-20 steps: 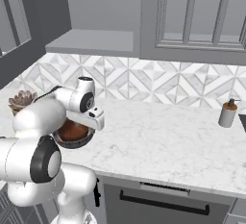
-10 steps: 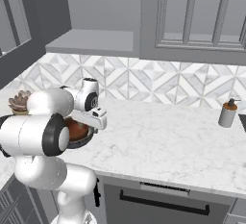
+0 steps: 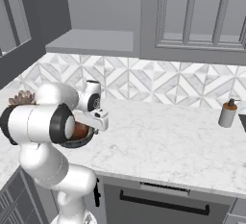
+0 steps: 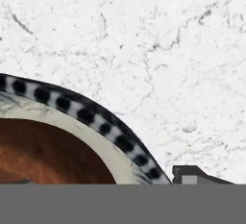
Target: Pick up the bowls on the counter and stack them on top of one another in the open cabinet. Place the smaller bowl on top of the larger bowl.
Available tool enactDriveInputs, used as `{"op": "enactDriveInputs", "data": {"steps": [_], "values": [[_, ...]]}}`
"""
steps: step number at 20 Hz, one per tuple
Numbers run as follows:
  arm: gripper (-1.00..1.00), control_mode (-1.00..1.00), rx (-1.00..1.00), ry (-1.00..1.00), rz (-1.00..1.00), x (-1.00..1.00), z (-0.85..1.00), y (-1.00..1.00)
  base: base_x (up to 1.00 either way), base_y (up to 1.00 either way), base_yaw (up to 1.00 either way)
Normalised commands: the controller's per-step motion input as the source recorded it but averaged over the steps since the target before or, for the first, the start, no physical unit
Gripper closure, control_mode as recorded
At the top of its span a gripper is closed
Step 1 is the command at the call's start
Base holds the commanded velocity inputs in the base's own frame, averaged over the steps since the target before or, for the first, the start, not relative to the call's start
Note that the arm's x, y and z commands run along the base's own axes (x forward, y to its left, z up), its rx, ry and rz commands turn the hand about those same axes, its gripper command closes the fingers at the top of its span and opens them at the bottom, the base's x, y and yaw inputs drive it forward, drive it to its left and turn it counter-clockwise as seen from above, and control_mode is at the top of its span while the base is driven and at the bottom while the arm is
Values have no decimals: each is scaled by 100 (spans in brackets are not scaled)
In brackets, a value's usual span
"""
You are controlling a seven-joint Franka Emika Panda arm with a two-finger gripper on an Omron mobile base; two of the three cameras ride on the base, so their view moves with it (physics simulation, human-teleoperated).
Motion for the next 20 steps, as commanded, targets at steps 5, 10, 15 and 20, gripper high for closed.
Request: {"op": "enactDriveInputs", "data": {"steps": [5, 10, 15, 20], "values": [[100, -100, 0, 2, 0, -5, -11, 0, 0, 0, 0], [100, -100, 3, -1, 0, -38, 0, -5, 0, 0, 0], [100, -100, 7, -4, -4, -56, 14, -23, 0, 0, 0], [100, -100, 12, -14, -16, -84, 73, -46, 0, 0, 0]]}}
